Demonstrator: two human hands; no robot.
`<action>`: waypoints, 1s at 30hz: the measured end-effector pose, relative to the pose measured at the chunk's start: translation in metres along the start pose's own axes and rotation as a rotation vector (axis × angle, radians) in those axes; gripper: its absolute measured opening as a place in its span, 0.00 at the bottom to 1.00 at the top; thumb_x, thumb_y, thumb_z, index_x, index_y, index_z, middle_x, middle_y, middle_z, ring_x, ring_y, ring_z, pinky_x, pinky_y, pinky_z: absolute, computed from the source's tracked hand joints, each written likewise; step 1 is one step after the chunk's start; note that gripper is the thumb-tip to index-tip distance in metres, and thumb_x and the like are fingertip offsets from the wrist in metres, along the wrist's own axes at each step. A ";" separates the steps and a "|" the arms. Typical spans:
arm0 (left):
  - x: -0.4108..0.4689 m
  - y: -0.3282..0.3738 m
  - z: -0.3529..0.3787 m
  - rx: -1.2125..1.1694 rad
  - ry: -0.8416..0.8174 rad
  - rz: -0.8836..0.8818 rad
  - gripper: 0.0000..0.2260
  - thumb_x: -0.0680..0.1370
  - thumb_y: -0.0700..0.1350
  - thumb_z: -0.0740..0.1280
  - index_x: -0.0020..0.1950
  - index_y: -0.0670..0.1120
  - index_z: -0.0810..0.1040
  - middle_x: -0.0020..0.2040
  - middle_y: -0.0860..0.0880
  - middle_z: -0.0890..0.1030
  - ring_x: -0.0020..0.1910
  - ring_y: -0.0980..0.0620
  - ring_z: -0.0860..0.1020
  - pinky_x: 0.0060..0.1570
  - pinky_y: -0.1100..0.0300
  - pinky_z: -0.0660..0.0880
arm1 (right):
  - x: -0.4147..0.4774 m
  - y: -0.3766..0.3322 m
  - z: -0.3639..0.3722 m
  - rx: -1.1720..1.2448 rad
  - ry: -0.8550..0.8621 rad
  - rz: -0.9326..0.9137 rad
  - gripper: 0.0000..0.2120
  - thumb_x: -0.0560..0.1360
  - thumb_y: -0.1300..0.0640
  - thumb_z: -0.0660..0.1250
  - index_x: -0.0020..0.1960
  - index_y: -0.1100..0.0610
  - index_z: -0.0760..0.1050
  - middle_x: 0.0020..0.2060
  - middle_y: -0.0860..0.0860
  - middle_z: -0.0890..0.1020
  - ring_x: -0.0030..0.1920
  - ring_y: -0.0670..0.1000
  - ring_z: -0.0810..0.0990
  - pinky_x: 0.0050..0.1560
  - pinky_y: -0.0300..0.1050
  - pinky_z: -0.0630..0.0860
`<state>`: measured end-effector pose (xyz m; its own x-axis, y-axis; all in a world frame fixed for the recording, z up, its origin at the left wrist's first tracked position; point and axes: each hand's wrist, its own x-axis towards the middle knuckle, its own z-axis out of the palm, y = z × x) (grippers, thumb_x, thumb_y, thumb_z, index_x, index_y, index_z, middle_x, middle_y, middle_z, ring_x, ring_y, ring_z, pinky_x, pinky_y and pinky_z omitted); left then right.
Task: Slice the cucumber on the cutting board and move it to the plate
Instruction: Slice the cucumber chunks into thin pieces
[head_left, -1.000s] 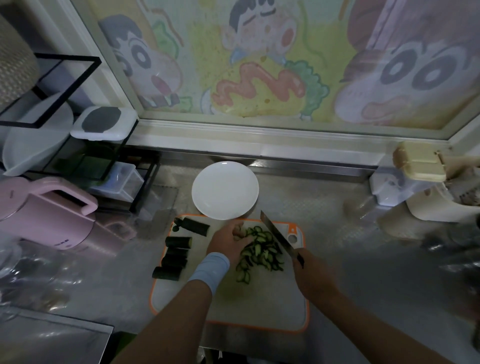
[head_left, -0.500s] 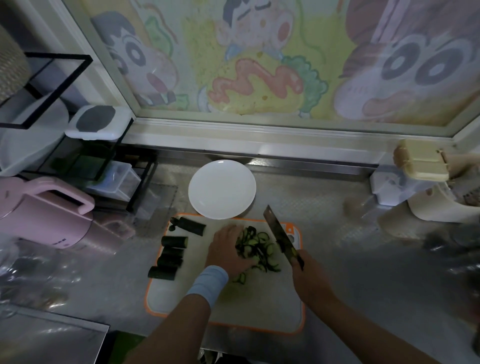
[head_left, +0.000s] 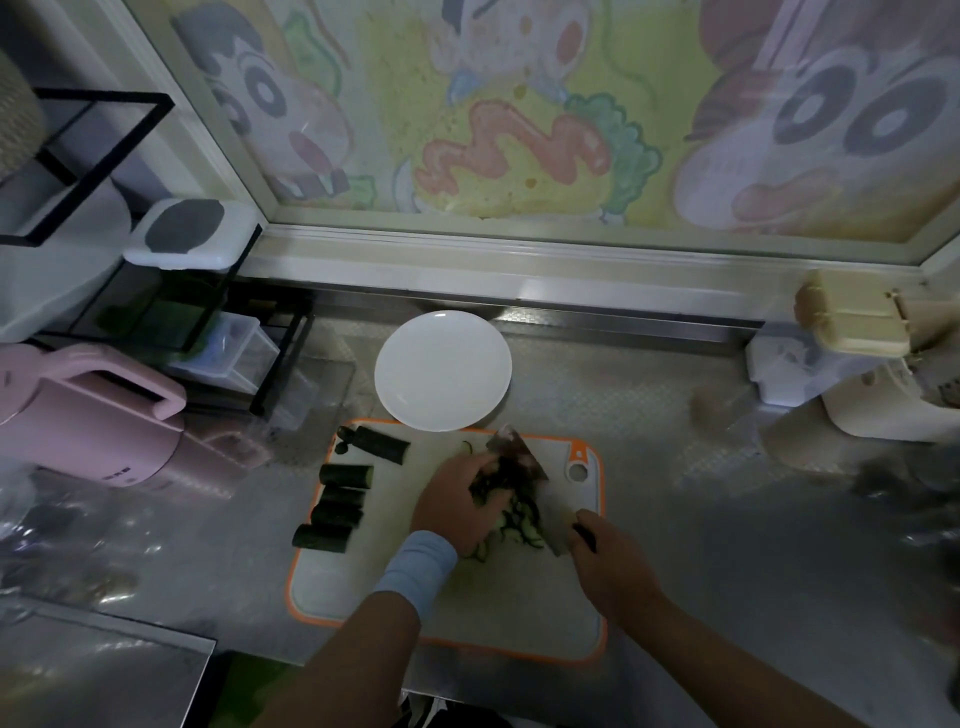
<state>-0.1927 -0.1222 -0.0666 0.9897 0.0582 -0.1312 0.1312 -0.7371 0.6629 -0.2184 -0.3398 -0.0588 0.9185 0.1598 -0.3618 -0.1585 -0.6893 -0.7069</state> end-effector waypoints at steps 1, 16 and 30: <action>-0.002 -0.002 -0.004 -0.032 0.065 0.024 0.18 0.73 0.54 0.66 0.61 0.50 0.75 0.55 0.51 0.77 0.54 0.53 0.74 0.55 0.58 0.72 | 0.001 0.002 -0.004 -0.060 0.010 -0.031 0.12 0.78 0.54 0.62 0.36 0.50 0.67 0.28 0.49 0.72 0.29 0.48 0.72 0.30 0.46 0.64; 0.026 0.005 -0.012 -0.221 0.028 -0.133 0.14 0.79 0.38 0.60 0.59 0.51 0.78 0.55 0.53 0.80 0.48 0.57 0.80 0.52 0.63 0.76 | 0.042 -0.005 -0.024 -0.237 0.138 -0.030 0.11 0.77 0.50 0.60 0.36 0.48 0.65 0.26 0.49 0.73 0.27 0.51 0.73 0.28 0.50 0.72; 0.082 0.028 0.010 0.237 -0.320 0.134 0.14 0.78 0.38 0.58 0.61 0.43 0.78 0.62 0.45 0.75 0.62 0.46 0.71 0.62 0.58 0.67 | 0.063 -0.017 -0.047 0.020 0.169 0.083 0.09 0.78 0.53 0.60 0.43 0.47 0.77 0.34 0.44 0.81 0.32 0.45 0.77 0.32 0.43 0.72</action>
<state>-0.1086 -0.1453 -0.0664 0.9242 -0.2331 -0.3026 -0.0511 -0.8606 0.5067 -0.1408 -0.3519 -0.0410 0.9495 -0.0192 -0.3133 -0.2419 -0.6808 -0.6914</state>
